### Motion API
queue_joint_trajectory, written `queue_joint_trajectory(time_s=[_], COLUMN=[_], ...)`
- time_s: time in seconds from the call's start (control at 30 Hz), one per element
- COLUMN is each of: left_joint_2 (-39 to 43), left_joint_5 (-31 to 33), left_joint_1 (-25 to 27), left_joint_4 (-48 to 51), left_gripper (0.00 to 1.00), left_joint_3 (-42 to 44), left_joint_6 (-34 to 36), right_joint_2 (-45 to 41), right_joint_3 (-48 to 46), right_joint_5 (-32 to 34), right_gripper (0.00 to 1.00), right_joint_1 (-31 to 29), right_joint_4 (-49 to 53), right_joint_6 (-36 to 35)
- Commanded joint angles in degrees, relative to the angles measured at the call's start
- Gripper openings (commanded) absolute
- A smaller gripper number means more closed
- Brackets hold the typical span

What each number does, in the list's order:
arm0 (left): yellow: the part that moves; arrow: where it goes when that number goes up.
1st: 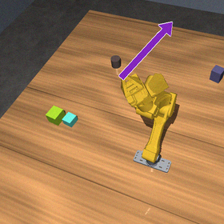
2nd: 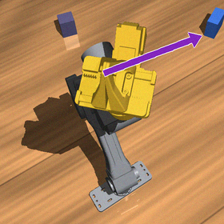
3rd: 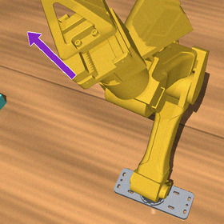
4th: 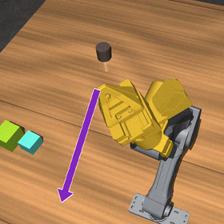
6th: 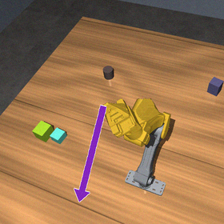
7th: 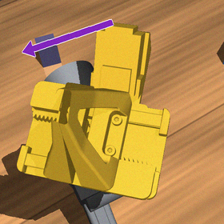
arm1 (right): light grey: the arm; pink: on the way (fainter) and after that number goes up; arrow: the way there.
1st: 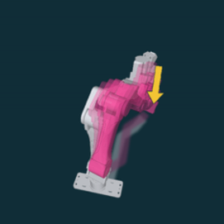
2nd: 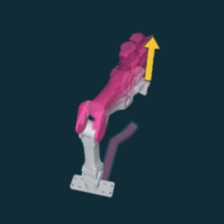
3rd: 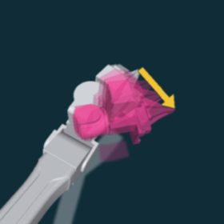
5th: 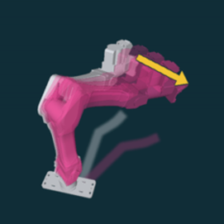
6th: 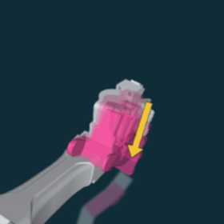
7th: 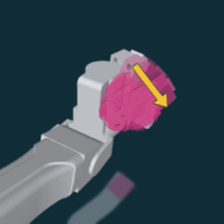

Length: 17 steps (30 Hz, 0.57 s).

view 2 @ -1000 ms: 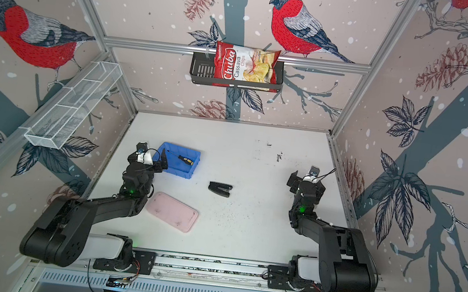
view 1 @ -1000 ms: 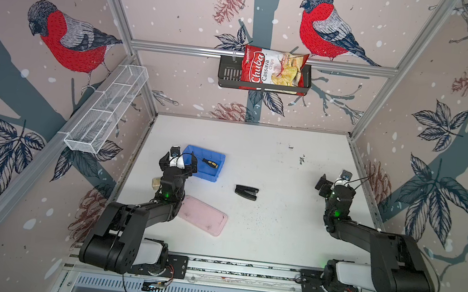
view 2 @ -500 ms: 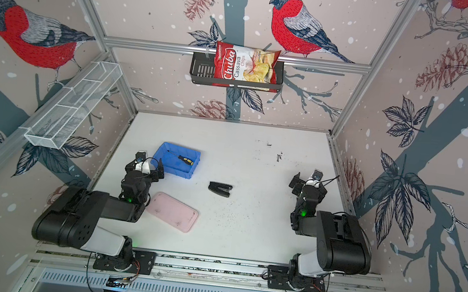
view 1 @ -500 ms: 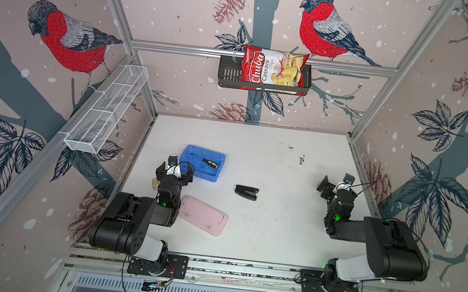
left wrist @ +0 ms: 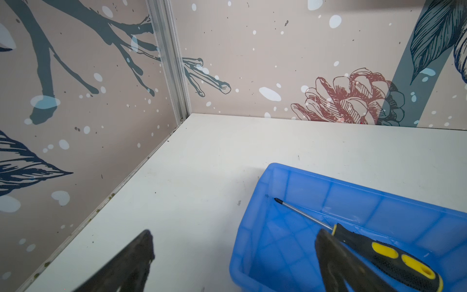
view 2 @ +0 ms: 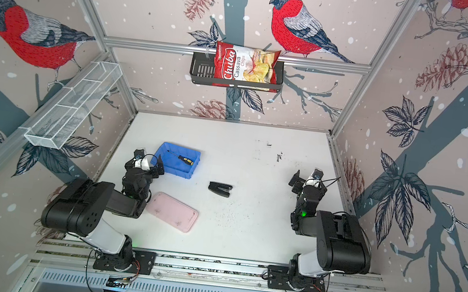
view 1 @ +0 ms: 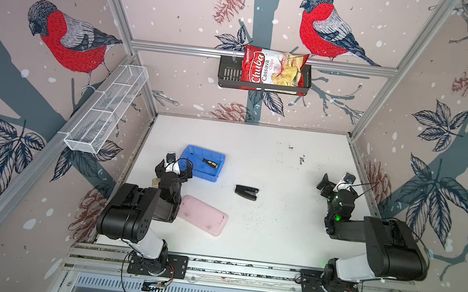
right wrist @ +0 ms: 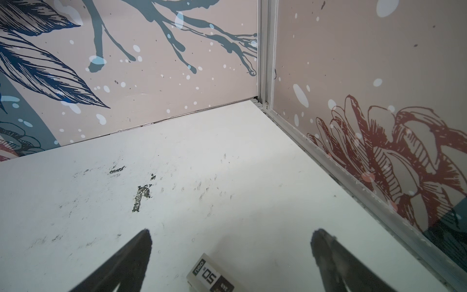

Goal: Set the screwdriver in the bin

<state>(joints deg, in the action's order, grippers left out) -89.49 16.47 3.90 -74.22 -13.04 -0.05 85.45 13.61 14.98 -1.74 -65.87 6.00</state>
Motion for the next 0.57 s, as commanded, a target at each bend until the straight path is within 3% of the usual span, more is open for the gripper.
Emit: queue_joint_trajectory(time_s=[0.0,0.53], left_joint_2=[-0.1,-0.1], left_joint_5=[-0.3,-0.3], left_joint_1=[0.0,0.0], left_joint_4=[-1.9,-1.8], left_gripper=[0.98,0.98], left_joint_3=[0.1,0.0], left_joint_6=[-0.3,-0.3], right_joint_2=[0.1,-0.1], right_joint_3=[0.2,0.1], right_joint_5=[-0.2,-0.1], right_gripper=[1.00,1.00], right_joint_1=[0.1,0.0], right_joint_4=[-1.7,-1.9], right_joint_6=[0.2,0.2])
